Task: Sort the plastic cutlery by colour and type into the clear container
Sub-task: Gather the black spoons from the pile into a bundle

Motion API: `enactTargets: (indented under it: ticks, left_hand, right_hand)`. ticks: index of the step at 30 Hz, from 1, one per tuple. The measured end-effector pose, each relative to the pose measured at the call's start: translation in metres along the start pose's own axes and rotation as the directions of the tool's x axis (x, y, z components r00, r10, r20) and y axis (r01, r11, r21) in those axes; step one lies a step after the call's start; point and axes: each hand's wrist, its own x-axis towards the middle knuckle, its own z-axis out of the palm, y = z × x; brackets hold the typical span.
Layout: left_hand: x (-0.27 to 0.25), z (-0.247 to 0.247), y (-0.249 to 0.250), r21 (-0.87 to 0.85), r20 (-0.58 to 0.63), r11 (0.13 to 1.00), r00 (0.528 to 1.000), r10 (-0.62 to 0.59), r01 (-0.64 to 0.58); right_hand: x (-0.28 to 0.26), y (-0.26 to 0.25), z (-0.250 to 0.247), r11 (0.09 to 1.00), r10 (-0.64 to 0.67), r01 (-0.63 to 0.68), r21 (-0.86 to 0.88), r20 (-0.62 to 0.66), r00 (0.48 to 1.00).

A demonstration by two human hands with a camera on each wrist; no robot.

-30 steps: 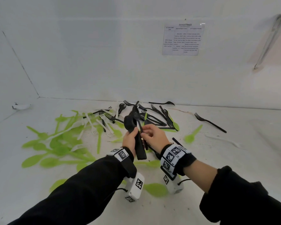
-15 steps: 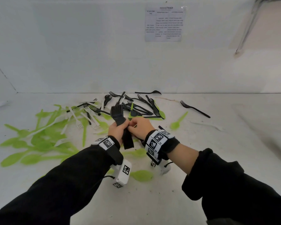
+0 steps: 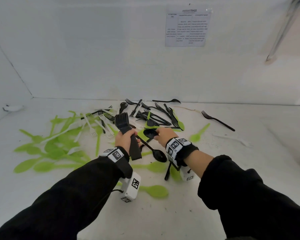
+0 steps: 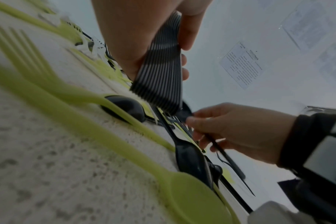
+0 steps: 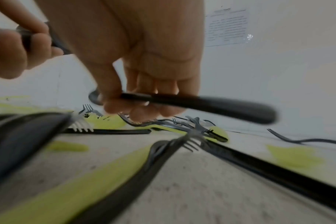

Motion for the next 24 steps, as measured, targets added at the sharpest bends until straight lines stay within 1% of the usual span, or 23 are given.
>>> enactTargets:
  ticks: [1, 2, 4, 5, 7, 9, 10, 12, 13, 14, 16, 17, 18, 19, 20, 22, 23, 24]
  left_hand:
    - [0.001, -0.002, 0.000, 0.004, -0.009, 1.000, 1.000, 0.001, -0.001]
    - [0.001, -0.004, 0.001, 0.010, -0.020, 1.000, 1.000, 0.005, -0.004]
    - [0.002, -0.007, 0.002, 0.008, -0.041, 1.000, 0.999, 0.009, -0.009]
    - [0.002, -0.009, 0.003, 0.001, -0.048, 1.000, 0.999, 0.011, -0.011]
    - [0.003, -0.013, 0.004, -0.003, -0.058, 1.000, 0.998, 0.017, -0.018]
    - [0.003, -0.016, 0.005, 0.000, -0.066, 1.000, 0.998, 0.024, -0.024]
    - [0.003, -0.018, 0.006, -0.004, -0.065, 1.000, 0.998, 0.025, -0.026]
    - [0.003, -0.020, 0.008, -0.024, -0.060, 0.999, 0.998, 0.029, -0.031]
    - [0.003, -0.021, 0.008, -0.031, -0.060, 0.999, 0.998, 0.031, -0.033]
    - [0.004, -0.022, 0.009, -0.036, -0.061, 0.999, 0.998, 0.032, -0.034]
    - [0.005, -0.024, 0.011, -0.039, -0.071, 0.998, 0.997, 0.042, -0.045]
    - [0.005, -0.025, 0.012, -0.041, -0.082, 0.998, 0.995, 0.048, -0.052]
    - [0.005, -0.025, 0.013, -0.049, -0.095, 0.997, 0.994, 0.053, -0.058]
    - [0.005, -0.025, 0.015, -0.067, -0.108, 0.996, 0.993, 0.056, -0.063]
    - [0.005, -0.024, 0.016, -0.088, -0.118, 0.994, 0.991, 0.057, -0.067]
    - [0.005, -0.024, 0.018, -0.103, -0.128, 0.992, 0.990, 0.065, -0.078]
    - [0.006, -0.024, 0.018, -0.096, -0.129, 0.992, 0.989, 0.071, -0.084]
    - [0.006, -0.024, 0.019, -0.086, -0.127, 0.993, 0.989, 0.075, -0.086]
  right_hand:
    - [0.002, 0.000, -0.001, 0.998, -0.015, 0.018, 0.056, -0.046, 0.999]
    - [0.003, -0.001, -0.002, 0.997, -0.038, 0.043, 0.067, -0.074, 0.997]
    - [0.005, -0.002, -0.003, 0.991, -0.132, 0.131, -0.014, -0.058, 0.990]
    - [0.005, -0.003, -0.003, 0.977, -0.204, 0.202, -0.067, -0.020, 0.979]
    - [0.004, -0.006, -0.003, 0.920, -0.349, 0.360, -0.157, 0.093, 0.932]
    - [0.006, -0.008, -0.003, 0.851, -0.415, 0.458, -0.257, 0.207, 0.886]
    - [0.008, -0.008, -0.003, 0.821, -0.419, 0.481, -0.309, 0.247, 0.874]
    - [0.011, -0.007, -0.003, 0.799, -0.403, 0.484, -0.358, 0.278, 0.872]
    - [0.012, -0.006, -0.004, 0.808, -0.409, 0.478, -0.346, 0.256, 0.876]
    - [0.012, -0.005, -0.004, 0.817, -0.423, 0.470, -0.334, 0.205, 0.882]
    - [0.014, -0.004, -0.006, 0.818, -0.443, 0.428, -0.385, 0.051, 0.895]
    - [0.015, -0.005, -0.006, 0.825, -0.424, 0.379, -0.418, -0.016, 0.905]
    - [0.017, -0.007, -0.006, 0.836, -0.392, 0.330, -0.437, -0.056, 0.918]
    - [0.018, -0.009, -0.007, 0.844, -0.366, 0.305, -0.440, -0.059, 0.929]
    - [0.018, -0.012, -0.007, 0.847, -0.368, 0.324, -0.422, -0.026, 0.930]
    - [0.016, -0.018, -0.004, 0.854, -0.416, 0.421, -0.304, 0.087, 0.905]
    - [0.014, -0.020, -0.001, 0.854, -0.428, 0.451, -0.258, 0.143, 0.892]
    - [0.013, -0.021, 0.003, 0.850, -0.430, 0.465, -0.249, 0.182, 0.884]
